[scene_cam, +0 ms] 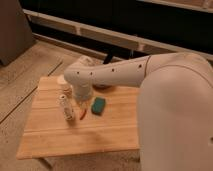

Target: Place the pepper in the ceramic bowl

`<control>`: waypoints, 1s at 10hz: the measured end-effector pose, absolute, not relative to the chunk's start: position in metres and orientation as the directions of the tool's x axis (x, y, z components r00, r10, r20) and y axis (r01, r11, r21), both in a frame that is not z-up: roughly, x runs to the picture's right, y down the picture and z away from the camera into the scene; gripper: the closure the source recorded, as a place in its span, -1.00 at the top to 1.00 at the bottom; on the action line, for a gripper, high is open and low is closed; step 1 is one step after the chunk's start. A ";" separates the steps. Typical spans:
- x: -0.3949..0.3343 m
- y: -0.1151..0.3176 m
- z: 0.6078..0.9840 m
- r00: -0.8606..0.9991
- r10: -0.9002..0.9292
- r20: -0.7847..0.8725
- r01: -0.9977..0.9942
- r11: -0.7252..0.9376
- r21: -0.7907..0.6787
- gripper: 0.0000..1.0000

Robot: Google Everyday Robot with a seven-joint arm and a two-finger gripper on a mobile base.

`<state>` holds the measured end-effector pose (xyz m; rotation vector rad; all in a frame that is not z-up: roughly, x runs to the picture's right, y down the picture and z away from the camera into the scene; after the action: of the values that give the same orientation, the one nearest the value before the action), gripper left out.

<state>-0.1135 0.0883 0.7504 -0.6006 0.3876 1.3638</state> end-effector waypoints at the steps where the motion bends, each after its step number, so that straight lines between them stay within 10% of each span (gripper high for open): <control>1: -0.113 0.085 0.750 0.178 0.794 -0.582 -0.980 0.087 -0.180 -0.05; 4: -0.103 0.079 0.752 0.150 0.800 -0.581 -0.985 0.071 -0.157 0.56; 10: -0.090 0.073 0.747 0.093 0.804 -0.588 -0.994 0.041 -0.102 0.60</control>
<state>-0.0904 0.0733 0.7468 -0.5573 0.4248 1.4411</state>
